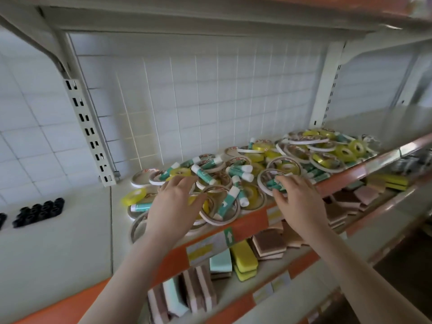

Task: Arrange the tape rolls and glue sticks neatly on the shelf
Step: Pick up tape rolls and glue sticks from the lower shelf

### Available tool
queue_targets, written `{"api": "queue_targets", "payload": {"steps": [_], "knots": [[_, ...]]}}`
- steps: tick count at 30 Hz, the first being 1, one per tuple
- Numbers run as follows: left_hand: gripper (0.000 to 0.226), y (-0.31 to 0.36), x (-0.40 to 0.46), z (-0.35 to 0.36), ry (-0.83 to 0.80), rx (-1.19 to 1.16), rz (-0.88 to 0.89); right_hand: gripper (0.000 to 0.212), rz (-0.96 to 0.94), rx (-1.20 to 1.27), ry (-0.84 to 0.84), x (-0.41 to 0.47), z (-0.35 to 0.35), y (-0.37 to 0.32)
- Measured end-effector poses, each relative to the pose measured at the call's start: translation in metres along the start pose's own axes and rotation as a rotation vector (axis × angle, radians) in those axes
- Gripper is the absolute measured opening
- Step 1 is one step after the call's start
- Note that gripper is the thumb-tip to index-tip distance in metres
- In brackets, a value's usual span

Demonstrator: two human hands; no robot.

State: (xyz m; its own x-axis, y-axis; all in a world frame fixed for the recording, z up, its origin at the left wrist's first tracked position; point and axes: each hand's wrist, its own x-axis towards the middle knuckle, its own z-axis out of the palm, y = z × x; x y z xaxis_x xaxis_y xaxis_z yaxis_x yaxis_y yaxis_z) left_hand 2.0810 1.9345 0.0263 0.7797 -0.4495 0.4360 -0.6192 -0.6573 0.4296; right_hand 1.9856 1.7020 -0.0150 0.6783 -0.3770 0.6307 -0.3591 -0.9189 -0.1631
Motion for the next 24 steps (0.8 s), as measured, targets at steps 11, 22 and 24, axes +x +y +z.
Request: {"api": "queue_targets", "payload": {"steps": [11, 22, 24], "knots": [[0.043, 0.059, 0.011, 0.05, 0.066, 0.112, -0.231, 0.023, -0.246, 0.212, -0.094, 0.057, 0.029, 0.061], [0.036, 0.088, 0.011, 0.065, 0.031, 0.151, -0.237, 0.027, -0.382, 0.315, -0.134, 0.082, 0.042, 0.067], [0.031, 0.087, 0.013, 0.068, 0.021, 0.15, -0.208, 0.026, -0.385, 0.333, -0.129, 0.082, 0.046, 0.069]]}}
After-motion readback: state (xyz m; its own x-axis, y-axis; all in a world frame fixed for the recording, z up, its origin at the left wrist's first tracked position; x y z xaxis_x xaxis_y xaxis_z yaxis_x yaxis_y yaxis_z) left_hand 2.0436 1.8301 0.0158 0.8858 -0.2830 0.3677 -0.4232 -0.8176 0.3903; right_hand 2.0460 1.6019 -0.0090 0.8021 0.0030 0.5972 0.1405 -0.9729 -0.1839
